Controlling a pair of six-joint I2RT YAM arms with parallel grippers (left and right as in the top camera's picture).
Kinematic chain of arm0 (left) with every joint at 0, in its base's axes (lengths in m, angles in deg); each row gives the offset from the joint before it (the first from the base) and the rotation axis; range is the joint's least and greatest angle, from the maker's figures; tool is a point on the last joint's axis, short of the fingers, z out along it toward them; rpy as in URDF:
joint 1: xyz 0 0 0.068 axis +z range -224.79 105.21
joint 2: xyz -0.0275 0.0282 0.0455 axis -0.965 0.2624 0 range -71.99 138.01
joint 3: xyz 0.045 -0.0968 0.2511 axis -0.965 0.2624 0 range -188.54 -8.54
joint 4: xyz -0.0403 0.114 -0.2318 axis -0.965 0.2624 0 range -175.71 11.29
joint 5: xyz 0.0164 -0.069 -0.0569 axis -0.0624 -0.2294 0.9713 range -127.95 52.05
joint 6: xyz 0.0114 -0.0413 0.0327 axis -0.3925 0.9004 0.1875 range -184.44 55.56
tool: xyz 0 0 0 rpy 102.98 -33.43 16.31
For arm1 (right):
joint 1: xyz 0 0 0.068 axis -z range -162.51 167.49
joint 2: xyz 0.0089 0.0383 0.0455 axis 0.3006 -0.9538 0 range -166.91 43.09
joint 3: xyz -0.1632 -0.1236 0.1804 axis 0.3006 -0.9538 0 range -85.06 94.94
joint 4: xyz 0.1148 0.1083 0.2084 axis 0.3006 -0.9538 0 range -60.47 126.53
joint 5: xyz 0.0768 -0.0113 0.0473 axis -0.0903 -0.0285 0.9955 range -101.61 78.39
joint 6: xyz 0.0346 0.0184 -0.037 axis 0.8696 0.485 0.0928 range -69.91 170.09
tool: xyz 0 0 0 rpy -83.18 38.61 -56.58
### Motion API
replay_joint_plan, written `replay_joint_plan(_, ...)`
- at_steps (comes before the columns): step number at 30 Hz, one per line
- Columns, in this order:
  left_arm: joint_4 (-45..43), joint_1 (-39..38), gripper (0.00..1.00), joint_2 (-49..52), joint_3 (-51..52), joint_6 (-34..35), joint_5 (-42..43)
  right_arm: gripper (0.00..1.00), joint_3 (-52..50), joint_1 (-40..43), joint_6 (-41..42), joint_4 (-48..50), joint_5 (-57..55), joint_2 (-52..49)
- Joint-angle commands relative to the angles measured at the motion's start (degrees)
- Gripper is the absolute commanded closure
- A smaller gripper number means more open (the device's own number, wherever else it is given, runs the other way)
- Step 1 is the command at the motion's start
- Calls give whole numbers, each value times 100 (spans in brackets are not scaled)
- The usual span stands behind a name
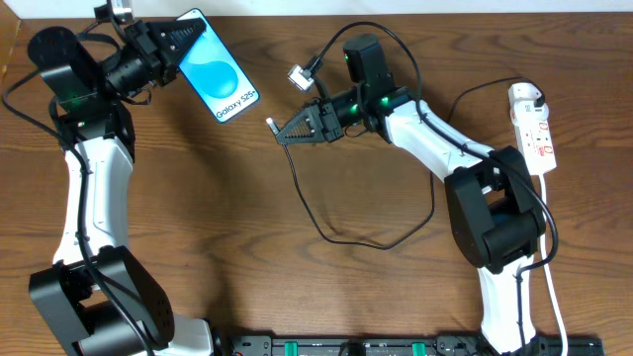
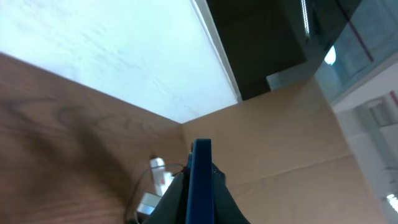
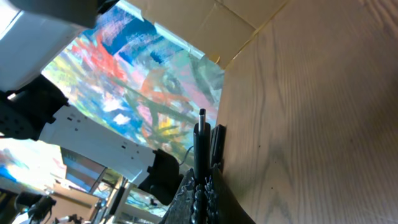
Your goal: Plug charger to phone and switch on socket
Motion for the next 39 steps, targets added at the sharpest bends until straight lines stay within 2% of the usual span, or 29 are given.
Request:
replay_joint_plan(1,-50,9,93,-2,-35,-686,-90,99,-7,-153,28,39,197,151)
replay_joint_plan(6,-7,9,93,-2,-35,-859,-286,99,-7,-177,448,400,197,151)
replay_joint_plan(15,874,9,93,7,-35,-1357,-719,99,-7,-181,1832,2114,199,153)
replay_joint_plan(21,874,9,93,9,-35,-1005,-962,99,-7,-184,2610,2830,197,153)
replay_joint_plan(30,874,-17,93,9,-35,-756,-1095,99,-7,-219,3224,2962,195,151)
replay_joint_plan(39,841,-17,93,9,-35,-748,-1091,99,-7,-225,4638,3788,195,151)
